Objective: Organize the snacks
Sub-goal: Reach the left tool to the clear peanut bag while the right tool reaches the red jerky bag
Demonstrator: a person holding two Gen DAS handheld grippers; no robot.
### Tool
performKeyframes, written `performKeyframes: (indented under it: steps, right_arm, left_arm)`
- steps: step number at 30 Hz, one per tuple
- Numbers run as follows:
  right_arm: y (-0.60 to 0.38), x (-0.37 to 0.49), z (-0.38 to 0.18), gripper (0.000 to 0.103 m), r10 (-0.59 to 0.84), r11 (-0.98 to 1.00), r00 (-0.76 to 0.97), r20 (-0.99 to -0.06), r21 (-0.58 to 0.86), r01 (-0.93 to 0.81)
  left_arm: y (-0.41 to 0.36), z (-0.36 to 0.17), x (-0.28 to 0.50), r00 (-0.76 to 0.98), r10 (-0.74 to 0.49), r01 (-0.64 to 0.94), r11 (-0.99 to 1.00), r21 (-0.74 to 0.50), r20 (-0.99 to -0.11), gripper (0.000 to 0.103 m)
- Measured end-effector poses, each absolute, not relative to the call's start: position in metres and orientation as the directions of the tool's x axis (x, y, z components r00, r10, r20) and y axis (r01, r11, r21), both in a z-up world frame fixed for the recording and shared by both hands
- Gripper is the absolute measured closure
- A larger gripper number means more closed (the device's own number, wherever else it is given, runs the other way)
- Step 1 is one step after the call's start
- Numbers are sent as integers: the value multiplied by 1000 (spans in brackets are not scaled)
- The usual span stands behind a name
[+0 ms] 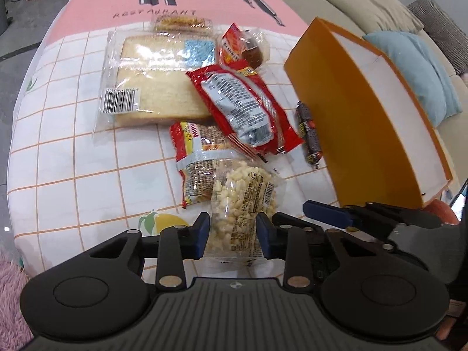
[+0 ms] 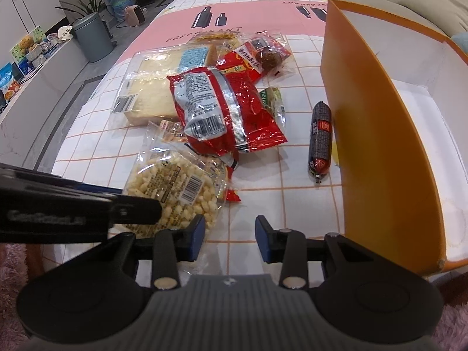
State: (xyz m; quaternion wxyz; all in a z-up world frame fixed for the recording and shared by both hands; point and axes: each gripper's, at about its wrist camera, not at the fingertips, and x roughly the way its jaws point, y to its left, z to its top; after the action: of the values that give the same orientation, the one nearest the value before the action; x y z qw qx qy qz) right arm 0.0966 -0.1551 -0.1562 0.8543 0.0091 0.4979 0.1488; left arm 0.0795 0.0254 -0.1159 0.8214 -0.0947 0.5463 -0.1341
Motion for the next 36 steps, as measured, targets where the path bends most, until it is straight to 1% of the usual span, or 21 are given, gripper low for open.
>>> performKeyframes:
  steps: [4,9,11,12,14,17,20,22,24,26,28,31,33,34,36]
  right_arm:
    - [-156,96,-156,66,260,957,462,-848,163,-240]
    - [-161,96,-156,66,246,962,470,-848,157,-222]
    - [-165,97,-157,66,247,964,469,-848,165,-210]
    - [-167,97,-158,66,248,964,468,-848,171,-202]
    - [-171,99,-159,66,245,967,466,-850,181,-179]
    - [-172,100,-160,66,254,965,461,-850,194,-174]
    - [-167,98,-160,66,249,965,470,-847,174,-196]
    - [-165,97,-161,66,253,962,469,-846,171,-211]
    - [-163,96,-160,66,252,962,472,-845,163,-220]
    - [-162,95,-161,66,246,962,476,-844,155,-224]
    - [-161,94,-160,66,245,963,476,-844,154,-223]
    - [-161,94,-161,66,243,963,478,-844,150,-225]
    - [-162,95,-161,66,243,963,478,-844,151,-222]
    - [-162,95,-161,66,244,963,477,-844,154,-220]
    - [-164,95,-161,66,243,964,476,-845,158,-212]
  left_arm:
    - [19,-114,78,381,-305,120,952,-280,-873,65]
    - [13,-112,78,391,-314,132,949,-285,-865,65]
    - [18,-108,76,399,-360,135,933,-334,-843,65]
    - [22,-107,76,402,-397,130,917,-377,-825,64]
    - [31,-109,78,397,-439,88,892,-443,-806,64]
    - [31,-119,86,381,-394,56,913,-404,-837,64]
    - [32,-128,90,366,-363,26,925,-380,-857,64]
    - [34,-134,91,356,-343,0,930,-367,-869,60]
    - [32,-138,92,356,-323,2,938,-345,-877,41]
    - [29,-140,92,356,-306,9,946,-324,-883,32]
    - [28,-145,93,343,-328,16,939,-343,-880,32]
    - [24,-148,94,341,-348,26,932,-362,-873,37]
    - [21,-146,94,351,-353,44,931,-361,-867,46]
    - [20,-143,93,358,-350,48,933,-357,-866,48]
    - [19,-136,89,376,-356,65,931,-359,-856,58]
